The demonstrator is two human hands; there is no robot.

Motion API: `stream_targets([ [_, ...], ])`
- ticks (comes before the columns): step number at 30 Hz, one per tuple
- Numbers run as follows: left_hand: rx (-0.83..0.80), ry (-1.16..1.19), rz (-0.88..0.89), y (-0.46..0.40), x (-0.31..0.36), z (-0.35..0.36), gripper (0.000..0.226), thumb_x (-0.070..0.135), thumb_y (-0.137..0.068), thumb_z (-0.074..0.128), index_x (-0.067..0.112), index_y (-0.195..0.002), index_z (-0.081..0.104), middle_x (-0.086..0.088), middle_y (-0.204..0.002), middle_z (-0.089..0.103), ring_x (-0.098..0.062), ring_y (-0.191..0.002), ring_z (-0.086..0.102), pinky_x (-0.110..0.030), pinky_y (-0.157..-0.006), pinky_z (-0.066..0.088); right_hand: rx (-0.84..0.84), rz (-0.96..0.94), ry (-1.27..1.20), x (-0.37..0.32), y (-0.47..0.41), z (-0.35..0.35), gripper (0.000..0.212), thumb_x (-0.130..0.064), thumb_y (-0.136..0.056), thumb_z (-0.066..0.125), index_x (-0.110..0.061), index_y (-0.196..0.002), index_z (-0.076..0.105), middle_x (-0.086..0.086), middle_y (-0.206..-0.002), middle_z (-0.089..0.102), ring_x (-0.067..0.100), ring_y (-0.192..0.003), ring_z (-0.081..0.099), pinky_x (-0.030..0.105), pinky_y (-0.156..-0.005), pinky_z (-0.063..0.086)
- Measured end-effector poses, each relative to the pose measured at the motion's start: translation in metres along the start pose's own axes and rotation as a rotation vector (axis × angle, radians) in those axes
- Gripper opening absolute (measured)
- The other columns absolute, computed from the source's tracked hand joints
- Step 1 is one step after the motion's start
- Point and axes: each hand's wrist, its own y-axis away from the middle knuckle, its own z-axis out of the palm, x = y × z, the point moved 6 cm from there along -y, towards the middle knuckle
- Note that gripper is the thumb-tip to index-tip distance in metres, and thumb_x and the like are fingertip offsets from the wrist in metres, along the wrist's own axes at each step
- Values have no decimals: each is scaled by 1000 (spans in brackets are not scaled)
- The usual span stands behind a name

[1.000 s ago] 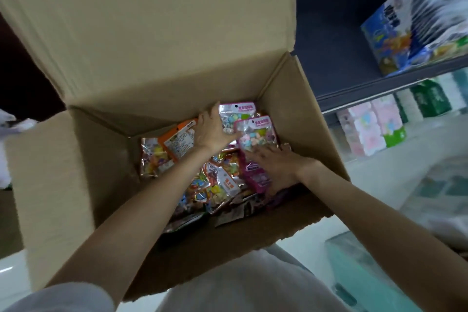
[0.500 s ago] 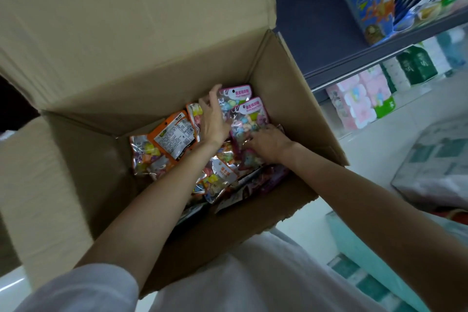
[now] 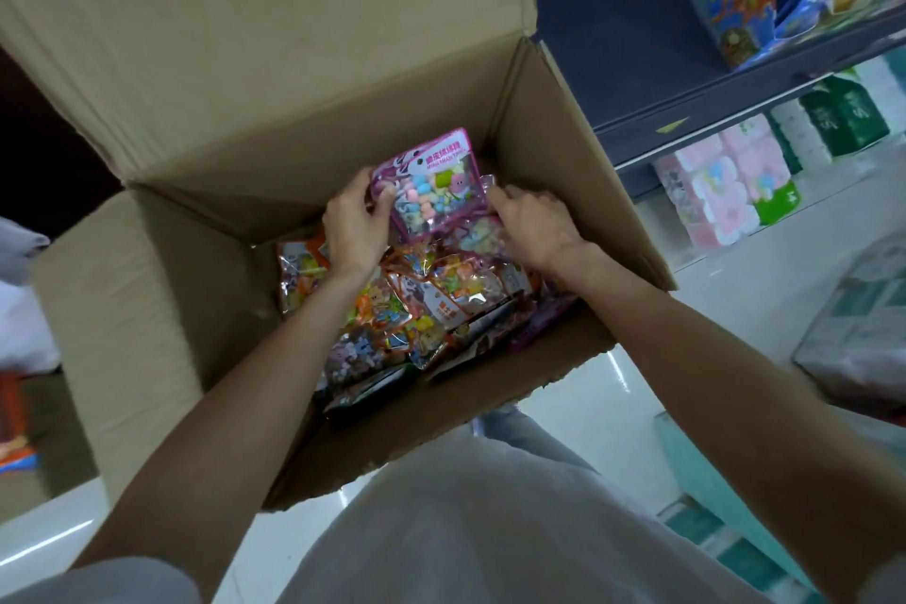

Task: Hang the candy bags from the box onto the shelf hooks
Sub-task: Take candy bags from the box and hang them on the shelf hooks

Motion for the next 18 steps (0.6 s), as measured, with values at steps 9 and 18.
stream_targets([
  [9, 196, 143, 86, 9, 39, -59, 27, 36, -98, 48, 14, -99, 65, 4, -90, 67, -9, -83, 61, -30, -74, 46, 490, 142, -985, 41, 82, -83, 20, -16, -84, 74, -16, -99, 61, -11, -83, 65, 5, -75, 63, 13, -65, 43],
  [18, 196, 626, -13, 88, 131, -79, 28, 31, -103, 43, 39, -88, 66, 14, -81, 64, -14, -81, 56, -43, -75, 46, 238, -123, -1962, 45, 122, -107, 43, -23, -69, 74, -8, -108, 63, 3, -99, 74, 19, -95, 69, 31, -81, 55],
])
